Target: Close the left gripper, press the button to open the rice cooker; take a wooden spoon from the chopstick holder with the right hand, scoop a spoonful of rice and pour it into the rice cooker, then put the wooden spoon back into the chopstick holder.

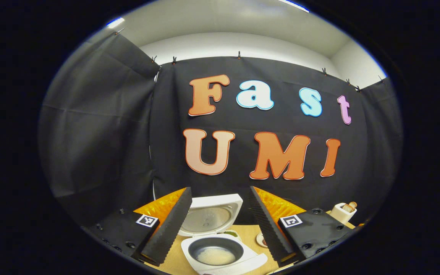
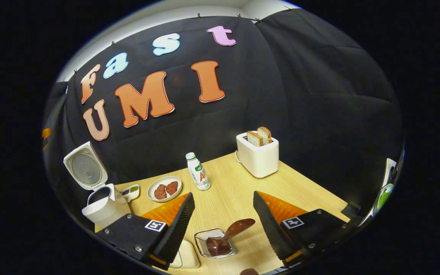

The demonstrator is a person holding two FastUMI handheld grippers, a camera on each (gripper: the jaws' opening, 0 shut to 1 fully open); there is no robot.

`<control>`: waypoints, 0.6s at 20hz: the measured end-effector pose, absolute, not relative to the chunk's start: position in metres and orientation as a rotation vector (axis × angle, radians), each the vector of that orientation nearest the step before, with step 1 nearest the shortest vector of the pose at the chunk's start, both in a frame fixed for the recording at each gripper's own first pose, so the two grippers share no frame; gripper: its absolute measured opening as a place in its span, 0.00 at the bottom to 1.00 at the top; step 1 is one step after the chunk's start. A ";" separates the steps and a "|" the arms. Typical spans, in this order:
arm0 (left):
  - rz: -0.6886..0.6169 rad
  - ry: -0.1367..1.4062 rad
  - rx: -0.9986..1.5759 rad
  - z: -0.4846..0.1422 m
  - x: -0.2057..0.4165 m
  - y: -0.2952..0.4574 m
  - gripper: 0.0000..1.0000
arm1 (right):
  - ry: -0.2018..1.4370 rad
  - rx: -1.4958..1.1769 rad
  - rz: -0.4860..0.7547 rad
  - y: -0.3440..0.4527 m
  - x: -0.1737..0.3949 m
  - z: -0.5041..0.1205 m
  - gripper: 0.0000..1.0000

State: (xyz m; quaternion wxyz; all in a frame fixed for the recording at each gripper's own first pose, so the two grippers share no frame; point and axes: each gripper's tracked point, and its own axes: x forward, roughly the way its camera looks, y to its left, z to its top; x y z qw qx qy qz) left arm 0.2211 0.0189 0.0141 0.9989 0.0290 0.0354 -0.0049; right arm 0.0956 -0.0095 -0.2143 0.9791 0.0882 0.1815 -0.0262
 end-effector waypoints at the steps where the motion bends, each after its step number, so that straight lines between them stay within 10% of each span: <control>1: -0.006 0.078 0.063 0.012 0.238 0.019 1.00 | 0.365 0.180 -0.053 -0.009 0.096 -0.213 0.95; 12: 0.068 0.206 0.135 -0.045 0.388 0.043 1.00 | 0.408 0.136 -0.094 -0.016 0.104 -0.221 0.94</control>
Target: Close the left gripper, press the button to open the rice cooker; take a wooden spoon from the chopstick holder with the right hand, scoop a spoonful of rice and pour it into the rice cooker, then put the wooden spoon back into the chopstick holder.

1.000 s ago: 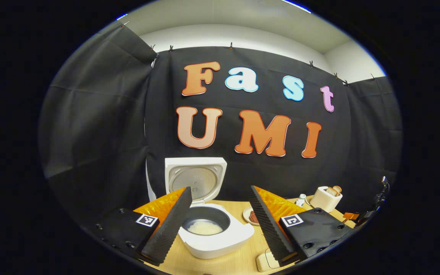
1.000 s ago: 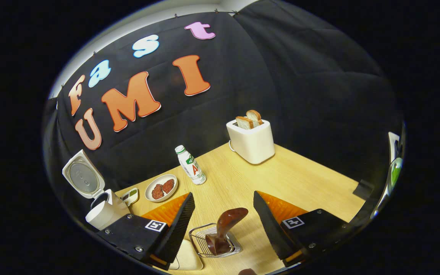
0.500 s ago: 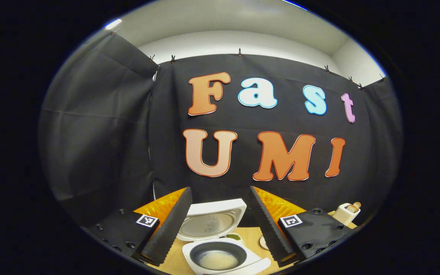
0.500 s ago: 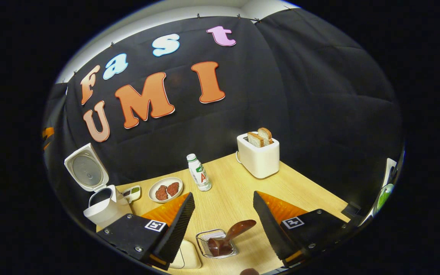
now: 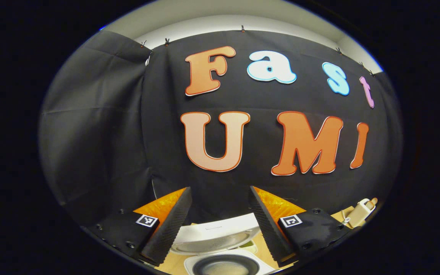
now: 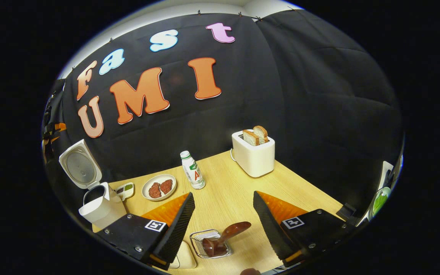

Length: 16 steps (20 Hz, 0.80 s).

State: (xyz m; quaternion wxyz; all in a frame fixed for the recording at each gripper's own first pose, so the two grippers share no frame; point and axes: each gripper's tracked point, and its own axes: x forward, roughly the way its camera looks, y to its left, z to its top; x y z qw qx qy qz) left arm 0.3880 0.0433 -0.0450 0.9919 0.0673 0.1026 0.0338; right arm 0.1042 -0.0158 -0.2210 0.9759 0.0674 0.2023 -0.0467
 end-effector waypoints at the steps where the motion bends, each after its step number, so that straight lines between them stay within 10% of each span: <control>1: 0.071 0.221 0.136 -0.052 0.397 0.044 1.00 | 0.412 0.134 -0.096 -0.015 0.106 -0.222 0.95; 16: 0.038 0.434 0.028 -0.137 0.411 0.049 1.00 | 0.426 0.179 -0.095 -0.005 0.106 -0.218 0.95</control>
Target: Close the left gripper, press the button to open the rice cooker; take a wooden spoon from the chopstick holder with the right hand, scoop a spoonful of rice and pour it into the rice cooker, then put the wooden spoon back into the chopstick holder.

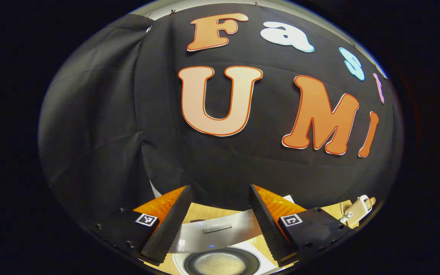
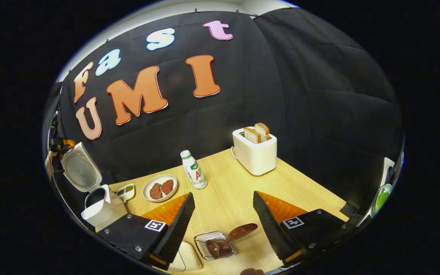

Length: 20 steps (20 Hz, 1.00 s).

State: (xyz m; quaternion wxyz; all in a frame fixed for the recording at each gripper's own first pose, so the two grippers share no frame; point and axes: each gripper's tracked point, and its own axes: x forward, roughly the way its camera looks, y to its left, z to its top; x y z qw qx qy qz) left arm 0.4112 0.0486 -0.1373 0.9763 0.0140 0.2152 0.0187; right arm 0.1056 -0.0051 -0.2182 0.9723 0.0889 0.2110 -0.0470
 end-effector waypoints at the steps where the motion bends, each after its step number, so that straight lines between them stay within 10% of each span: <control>1: 0.030 0.435 0.027 -0.136 0.403 0.046 1.00 | 0.426 0.180 -0.088 -0.004 0.104 -0.217 0.95; 20: 0.012 0.548 0.030 -0.267 0.226 -0.011 1.00 | 0.452 0.199 0.069 -0.005 0.076 -0.223 0.94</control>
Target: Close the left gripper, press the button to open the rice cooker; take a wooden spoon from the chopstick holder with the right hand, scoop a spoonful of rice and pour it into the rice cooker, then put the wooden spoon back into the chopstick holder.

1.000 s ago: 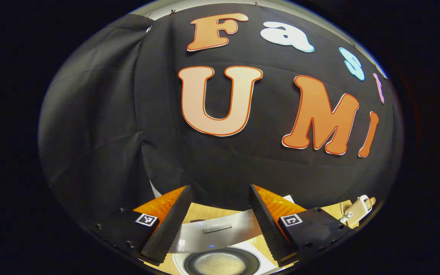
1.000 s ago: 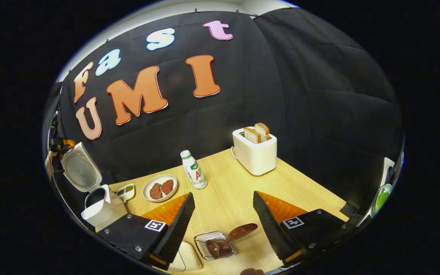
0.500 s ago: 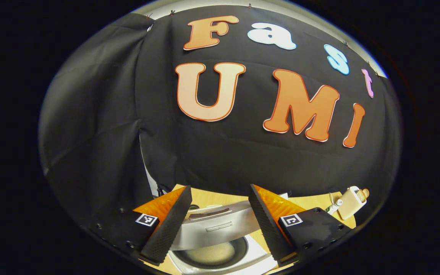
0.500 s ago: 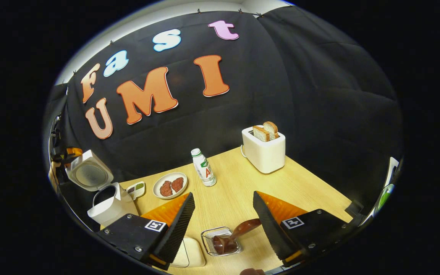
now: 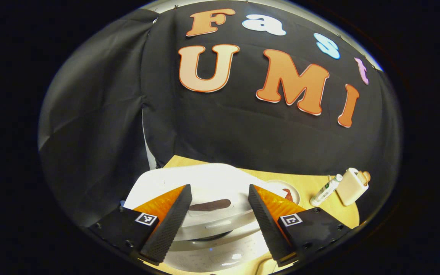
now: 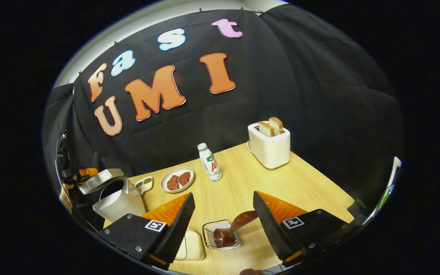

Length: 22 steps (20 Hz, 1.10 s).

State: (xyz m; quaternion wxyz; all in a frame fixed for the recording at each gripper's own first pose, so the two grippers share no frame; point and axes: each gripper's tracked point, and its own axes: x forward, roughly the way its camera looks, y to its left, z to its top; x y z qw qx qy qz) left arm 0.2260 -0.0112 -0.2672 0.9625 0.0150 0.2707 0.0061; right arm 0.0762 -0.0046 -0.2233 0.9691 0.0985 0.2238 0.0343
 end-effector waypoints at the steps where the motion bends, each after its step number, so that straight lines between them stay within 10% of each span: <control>1: 0.015 0.550 0.043 -0.276 0.221 -0.012 1.00 | 0.456 0.200 0.075 -0.004 0.075 -0.225 0.94; 9: 0.036 0.604 0.130 -0.341 0.195 -0.009 1.00 | 0.506 0.190 0.091 -0.004 0.074 -0.244 0.95; 22: -0.035 0.520 0.149 -0.276 0.158 -0.019 1.00 | 0.401 0.128 0.115 0.002 0.082 -0.199 0.95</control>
